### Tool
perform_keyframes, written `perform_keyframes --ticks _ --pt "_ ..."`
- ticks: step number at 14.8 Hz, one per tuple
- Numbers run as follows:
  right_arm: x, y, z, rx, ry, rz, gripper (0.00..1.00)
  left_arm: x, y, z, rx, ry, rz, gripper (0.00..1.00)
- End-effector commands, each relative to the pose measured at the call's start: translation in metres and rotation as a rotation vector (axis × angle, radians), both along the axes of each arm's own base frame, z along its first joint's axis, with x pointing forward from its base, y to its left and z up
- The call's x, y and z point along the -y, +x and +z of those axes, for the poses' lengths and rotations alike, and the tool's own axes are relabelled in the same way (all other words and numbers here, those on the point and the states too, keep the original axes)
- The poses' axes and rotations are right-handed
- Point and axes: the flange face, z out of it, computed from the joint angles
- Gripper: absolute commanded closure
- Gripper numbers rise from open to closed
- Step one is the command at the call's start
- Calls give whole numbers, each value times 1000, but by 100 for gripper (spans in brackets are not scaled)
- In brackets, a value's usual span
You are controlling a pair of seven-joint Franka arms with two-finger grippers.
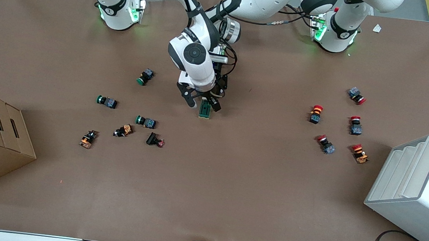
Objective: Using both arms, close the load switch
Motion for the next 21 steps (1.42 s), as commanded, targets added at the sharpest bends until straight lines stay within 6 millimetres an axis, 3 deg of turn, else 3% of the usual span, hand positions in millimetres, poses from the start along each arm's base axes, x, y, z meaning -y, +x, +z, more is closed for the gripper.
perform_keyframes --ticks 1,11,17,21 --pt "2 7 2 9 15 -33 0 3 -2 -15 -14 -9 -13 0" --pt "16 64 38 69 69 -86 0 -1 2 -17 -9 4 -12 0" --pt "16 65 23 60 54 -82 0 -2 6 -17 -9 7 -6 0" --pt "13 77 22 70 63 -93 0 -8 20 -20 1 19 5 0"
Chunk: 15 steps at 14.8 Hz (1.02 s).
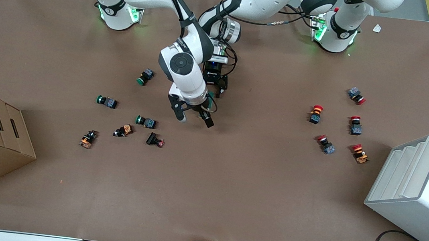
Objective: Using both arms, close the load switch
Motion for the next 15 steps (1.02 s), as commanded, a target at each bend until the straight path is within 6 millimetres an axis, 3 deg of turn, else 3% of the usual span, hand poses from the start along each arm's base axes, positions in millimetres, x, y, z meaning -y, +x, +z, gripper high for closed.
perform_keyframes --ticks 1,11,15 --pt "-6 12 -7 13 10 -1 0 -6 15 -18 -6 15 3 0" --pt "-9 24 -35 10 -7 0 0 -11 13 -21 -9 38 -3 0" --pt "-4 38 -29 29 1 6 0 -6 16 -12 -11 69 -4 0"
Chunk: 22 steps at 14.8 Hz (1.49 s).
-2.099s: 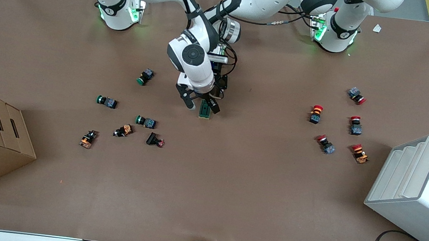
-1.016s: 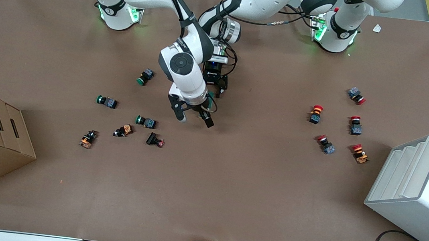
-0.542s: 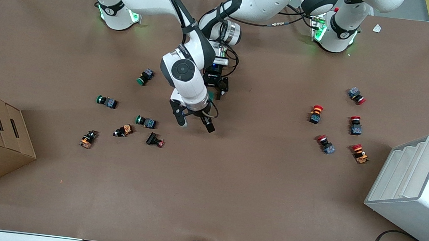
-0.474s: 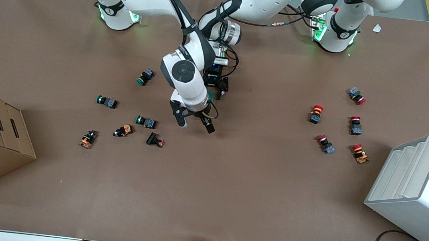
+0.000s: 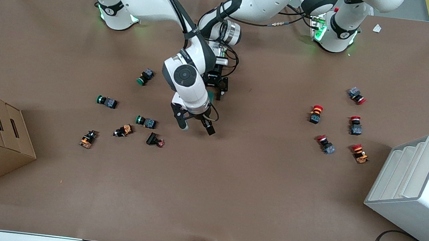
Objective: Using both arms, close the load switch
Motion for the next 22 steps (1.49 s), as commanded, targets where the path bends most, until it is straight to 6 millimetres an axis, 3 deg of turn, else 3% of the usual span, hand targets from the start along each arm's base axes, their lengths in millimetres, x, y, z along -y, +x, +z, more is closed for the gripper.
perform_keyframes --ticks 1,7,9,12,14,17,19,21,22 --pt "4 20 5 34 12 15 0 -5 10 -12 -23 37 4 0" --pt "31 53 25 45 8 36 0 -3 11 -10 -29 39 3 0" --pt "53 72 39 24 -13 74 0 0 11 -4 -28 54 0 0" --pt "101 98 66 37 -40 230 0 4 14 12 -55 37 46 0" --pt "145 117 94 39 -58 357 0 12 12 34 -87 36 72 0" --pt "219 136 139 40 -74 546 0 27 37 91 -183 62 114 0" --pt "264 143 169 50 -83 669 0 48 48 126 -250 38 178 0" --pt "318 145 196 40 -136 808 0 62 70 171 -353 43 251 0" --pt "341 144 210 32 -162 864 0 64 93 202 -424 22 301 0"
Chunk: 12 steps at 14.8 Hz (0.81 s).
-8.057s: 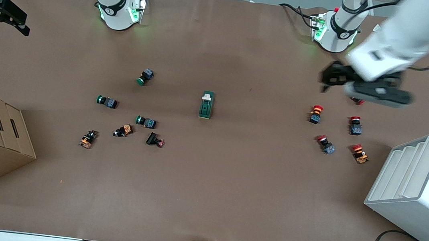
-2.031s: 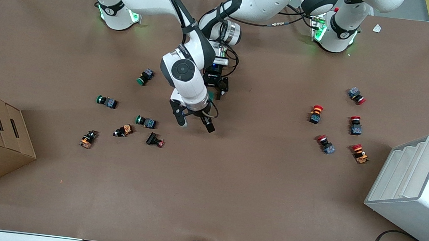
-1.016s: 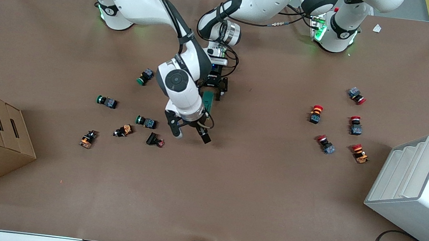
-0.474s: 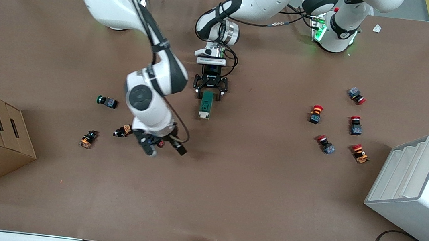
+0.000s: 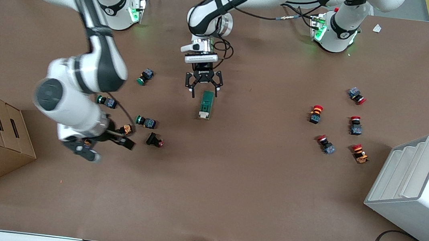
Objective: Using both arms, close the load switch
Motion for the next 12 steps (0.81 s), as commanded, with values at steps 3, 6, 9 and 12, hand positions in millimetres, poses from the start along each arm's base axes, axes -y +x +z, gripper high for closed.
perform_keyframes --ticks 3,6,9,12 --pt "100 -20 73 4 -86 251 0 4 93 121 -276 -97 143 0" --pt "154 -40 117 -4 -86 317 0 -41 151 179 -408 -101 189 0" --pt "169 -65 155 -35 -118 311 0 -99 210 219 -541 -95 198 0" --pt "172 -82 179 -34 -129 305 0 -153 251 264 -614 -138 201 0"
